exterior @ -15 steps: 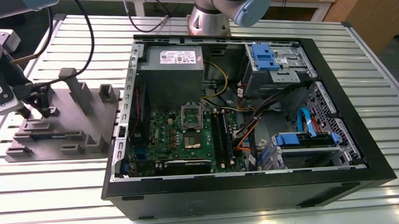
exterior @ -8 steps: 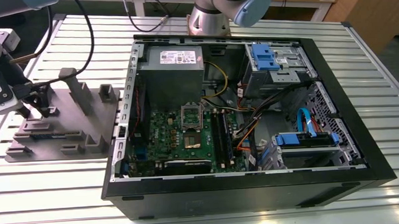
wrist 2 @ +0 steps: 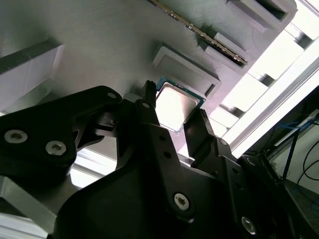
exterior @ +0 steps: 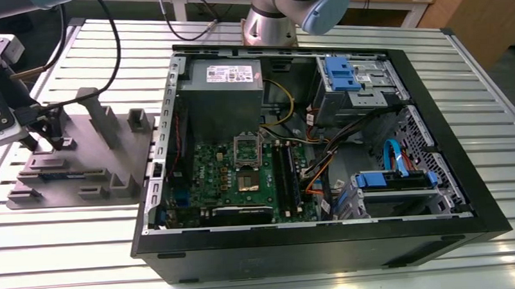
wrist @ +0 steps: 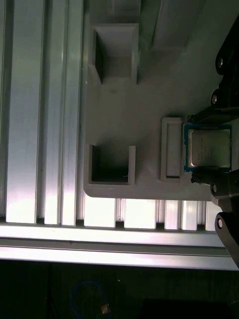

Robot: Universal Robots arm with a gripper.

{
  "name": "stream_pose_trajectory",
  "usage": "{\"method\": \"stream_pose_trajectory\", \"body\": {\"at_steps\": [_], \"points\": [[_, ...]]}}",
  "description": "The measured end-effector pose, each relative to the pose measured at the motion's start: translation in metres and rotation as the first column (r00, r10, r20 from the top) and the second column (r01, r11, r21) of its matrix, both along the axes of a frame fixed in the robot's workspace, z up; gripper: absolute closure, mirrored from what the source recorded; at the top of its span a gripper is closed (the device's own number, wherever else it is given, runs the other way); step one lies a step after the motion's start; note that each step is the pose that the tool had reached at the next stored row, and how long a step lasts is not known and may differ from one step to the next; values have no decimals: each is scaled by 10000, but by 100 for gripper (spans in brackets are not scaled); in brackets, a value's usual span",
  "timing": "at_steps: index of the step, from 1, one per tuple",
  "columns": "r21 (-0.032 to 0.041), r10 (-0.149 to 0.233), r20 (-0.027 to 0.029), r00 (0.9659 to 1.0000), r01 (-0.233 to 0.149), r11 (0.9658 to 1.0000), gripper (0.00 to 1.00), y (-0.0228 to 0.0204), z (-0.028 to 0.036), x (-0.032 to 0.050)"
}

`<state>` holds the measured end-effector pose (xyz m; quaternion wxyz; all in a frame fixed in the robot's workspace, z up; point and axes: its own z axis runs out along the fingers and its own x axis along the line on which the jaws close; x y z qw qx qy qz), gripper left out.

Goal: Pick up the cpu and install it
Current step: 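Pick up the cpu and move it towards the insertion slot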

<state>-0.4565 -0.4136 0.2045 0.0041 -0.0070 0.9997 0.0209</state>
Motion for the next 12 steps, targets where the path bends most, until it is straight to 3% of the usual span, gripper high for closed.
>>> {"method": "stream_pose_trajectory", "body": {"at_steps": [12], "points": [[1, 0, 2, 10000, 0, 10000, 53, 0, 36, 0]]}}
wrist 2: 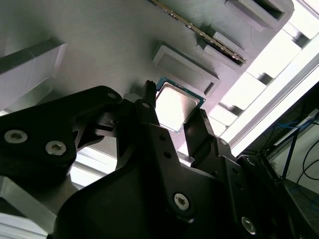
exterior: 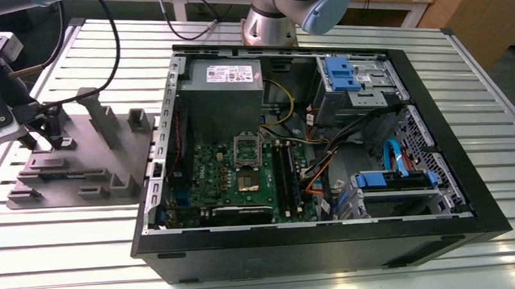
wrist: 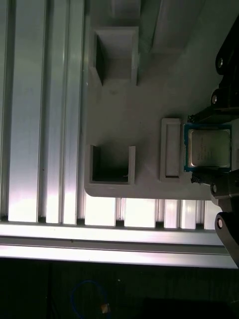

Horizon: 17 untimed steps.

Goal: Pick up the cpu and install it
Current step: 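Pick up the cpu and move it towards the insertion slot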

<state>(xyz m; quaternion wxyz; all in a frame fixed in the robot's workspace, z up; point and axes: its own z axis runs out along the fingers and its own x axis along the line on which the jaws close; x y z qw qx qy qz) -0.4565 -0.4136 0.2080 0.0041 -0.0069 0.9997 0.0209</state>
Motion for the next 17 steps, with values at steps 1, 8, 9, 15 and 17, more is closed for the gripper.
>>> {"method": "stream_pose_trajectory", "body": {"at_steps": [1, 8, 9, 15, 17], "points": [[0, 0, 0, 10000, 0, 10000, 53, 0, 3, 0], [0, 0, 0, 10000, 0, 10000, 53, 0, 23, 0], [0, 0, 0, 10000, 0, 10000, 53, 0, 26, 0], [0, 0, 0, 10000, 0, 10000, 53, 0, 37, 0], [-1, 0, -1, 10000, 0, 10000, 53, 0, 41, 0]]}}
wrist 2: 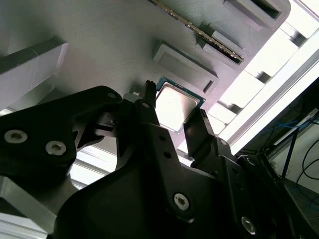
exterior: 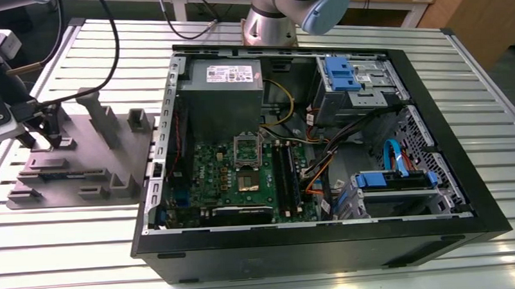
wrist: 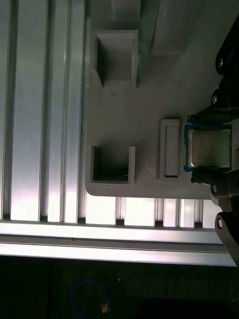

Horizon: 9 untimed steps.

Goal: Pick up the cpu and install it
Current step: 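Pick up the cpu and move it towards the insertion slot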

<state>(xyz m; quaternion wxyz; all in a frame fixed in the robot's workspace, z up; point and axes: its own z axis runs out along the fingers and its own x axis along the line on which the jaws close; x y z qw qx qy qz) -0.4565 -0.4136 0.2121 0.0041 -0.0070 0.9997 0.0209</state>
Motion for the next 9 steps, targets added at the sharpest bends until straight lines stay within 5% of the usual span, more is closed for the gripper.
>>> {"method": "stream_pose_trajectory", "body": {"at_steps": [9], "points": [[1, -1, 1, 10000, 1, 10000, 53, 0, 15, 0]]}}
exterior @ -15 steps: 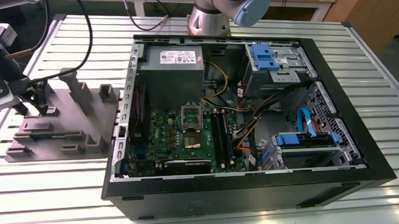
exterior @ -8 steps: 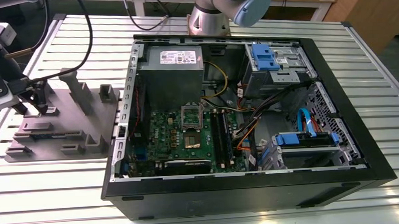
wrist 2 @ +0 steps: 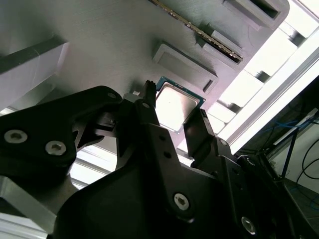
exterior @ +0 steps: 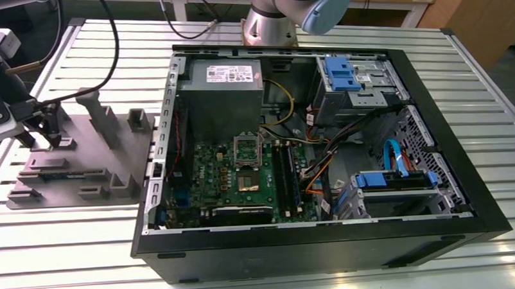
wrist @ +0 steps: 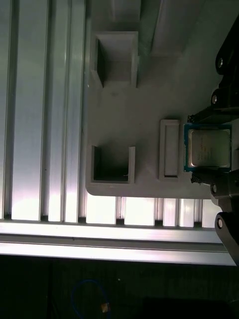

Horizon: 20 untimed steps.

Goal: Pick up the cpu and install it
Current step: 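Pick up the cpu and move it towards the insertion slot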

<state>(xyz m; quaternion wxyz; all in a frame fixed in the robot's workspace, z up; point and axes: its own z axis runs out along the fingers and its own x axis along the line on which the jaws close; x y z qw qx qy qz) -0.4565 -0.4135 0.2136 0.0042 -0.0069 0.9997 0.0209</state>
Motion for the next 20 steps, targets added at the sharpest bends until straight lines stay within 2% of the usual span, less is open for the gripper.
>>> {"method": "stream_pose_trajectory", "body": {"at_steps": [20], "points": [[0, 1, -1, 10000, -1, 10000, 53, 0, 37, 0]]}}
